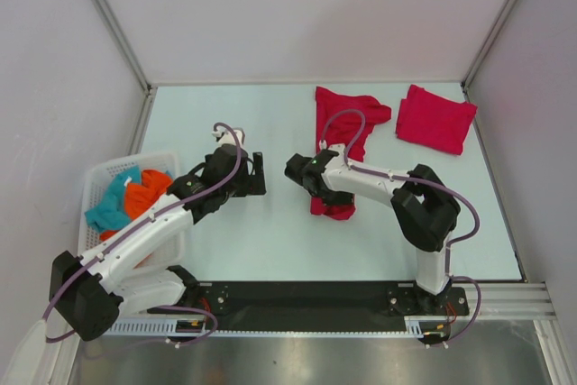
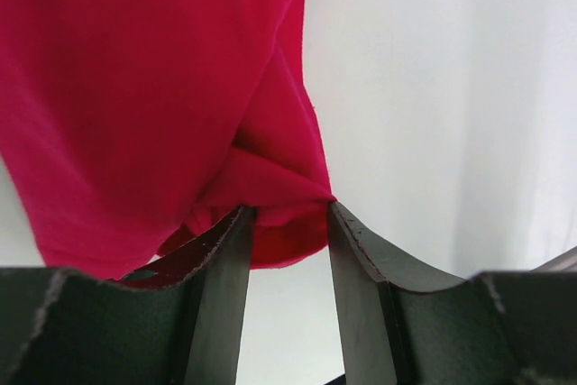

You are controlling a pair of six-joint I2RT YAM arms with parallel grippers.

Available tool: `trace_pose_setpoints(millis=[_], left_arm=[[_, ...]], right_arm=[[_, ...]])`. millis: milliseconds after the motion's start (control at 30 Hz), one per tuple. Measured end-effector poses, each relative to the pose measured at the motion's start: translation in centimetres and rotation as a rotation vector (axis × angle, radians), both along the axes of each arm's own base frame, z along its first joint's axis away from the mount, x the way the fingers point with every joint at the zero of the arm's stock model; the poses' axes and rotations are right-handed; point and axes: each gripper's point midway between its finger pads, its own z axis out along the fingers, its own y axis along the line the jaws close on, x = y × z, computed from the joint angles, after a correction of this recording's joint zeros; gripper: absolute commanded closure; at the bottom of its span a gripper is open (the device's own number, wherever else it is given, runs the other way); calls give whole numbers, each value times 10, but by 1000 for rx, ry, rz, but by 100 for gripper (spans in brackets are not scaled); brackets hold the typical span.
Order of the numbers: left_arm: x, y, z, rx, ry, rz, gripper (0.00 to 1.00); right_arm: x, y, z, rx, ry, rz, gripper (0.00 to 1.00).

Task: Fold and stack the t-shirts

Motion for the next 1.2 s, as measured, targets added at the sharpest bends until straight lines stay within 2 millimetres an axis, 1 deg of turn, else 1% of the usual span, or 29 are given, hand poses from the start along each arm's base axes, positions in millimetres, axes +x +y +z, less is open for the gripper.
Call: trace_pose_setpoints(millis=[100,200,233,300,333,367,500,600,700,800,867,900,967,1000,1100,1200], left_arm=[[0,0,0,0,0,0,4],[0,0,0,0,0,0,4],[0,0,0,0,0,0,4],[0,0,0,0,0,0,4],[0,0,0,0,0,0,4],[0,0,0,1,1,0,4],[1,-1,-1,0,1,-1,4],[2,-2,-1,-2,-1,-1,4],[2,-2,-1,-4,-3,-2,4],[2,-3,-3,-6,2,-6,4],[1,-4,-5,-8,8,-12,5],[0,-4,-6,-7,11,-13,4],[0,-5,-8,-7,15,-14,4],[0,-5,-8,-7,16,-15,4],[0,-5,-8,-9,17,-18,4],[0,-6,-8,-11,14,-18,4]], right_arm=[[-2,-3,-3,-7,6,-3,57],[-1,-2,-3,-5,2,-2,63],[-1,-2,-3,-4,2,-1,72],[0,-2,-3,-7,0,3,85],[0,-2,-3,-9,1,8,97],[0,-1,-3,-6,-2,6,100],[0,0,-3,-2,-5,14,100],[-9,-1,-1,3,-7,29,100],[-23,6,9,23,-22,58,100],[-38,18,22,62,-44,89,100],[-48,25,27,82,-48,105,100],[-53,27,28,88,-44,110,88],[-61,30,25,97,-29,104,79],[-62,28,23,90,-21,94,68],[-66,20,15,39,3,68,62],[-67,15,6,-5,23,61,61]])
